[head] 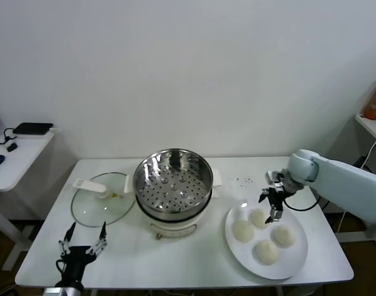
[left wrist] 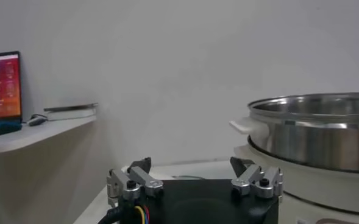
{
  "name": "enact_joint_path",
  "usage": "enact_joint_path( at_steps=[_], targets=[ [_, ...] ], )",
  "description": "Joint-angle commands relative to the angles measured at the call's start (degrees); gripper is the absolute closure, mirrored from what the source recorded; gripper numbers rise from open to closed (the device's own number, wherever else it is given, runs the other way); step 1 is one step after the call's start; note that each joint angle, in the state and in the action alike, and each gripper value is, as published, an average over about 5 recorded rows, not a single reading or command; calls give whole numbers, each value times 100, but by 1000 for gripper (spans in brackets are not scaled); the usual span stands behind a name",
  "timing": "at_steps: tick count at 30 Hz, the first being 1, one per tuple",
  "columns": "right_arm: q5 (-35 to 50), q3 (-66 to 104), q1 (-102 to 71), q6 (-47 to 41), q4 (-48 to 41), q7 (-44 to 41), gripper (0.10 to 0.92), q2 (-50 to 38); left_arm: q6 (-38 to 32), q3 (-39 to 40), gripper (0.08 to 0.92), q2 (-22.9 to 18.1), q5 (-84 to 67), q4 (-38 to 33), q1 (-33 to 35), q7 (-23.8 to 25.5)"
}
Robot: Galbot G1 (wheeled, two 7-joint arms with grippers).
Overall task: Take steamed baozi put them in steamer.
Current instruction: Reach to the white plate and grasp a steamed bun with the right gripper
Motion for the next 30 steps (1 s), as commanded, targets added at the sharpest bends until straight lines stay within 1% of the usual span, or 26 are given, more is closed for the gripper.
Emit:
enact_joint_path(
  at_steps=[1,18,21,25,30],
  targets=[
    [-137,-65,-137,-1,-79,45,203,135,0,-12,177,0,-11,19,-23,3],
    [-303,194,-387,31,-167,186,204,161,5,-44,177,5,-61,22,-39,8],
    [-312,214,-393,32,-182,177,234,150,6,-47,177,2,-63,19,-40,8],
    [-326,243,-413,43,-216,171,316,129,2,-47,177,-5,-66,35,-46,7],
    [-329,297,-458,46,-217,170,348,118,0,-39,177,-7,-68,47,-50,7]
  ],
)
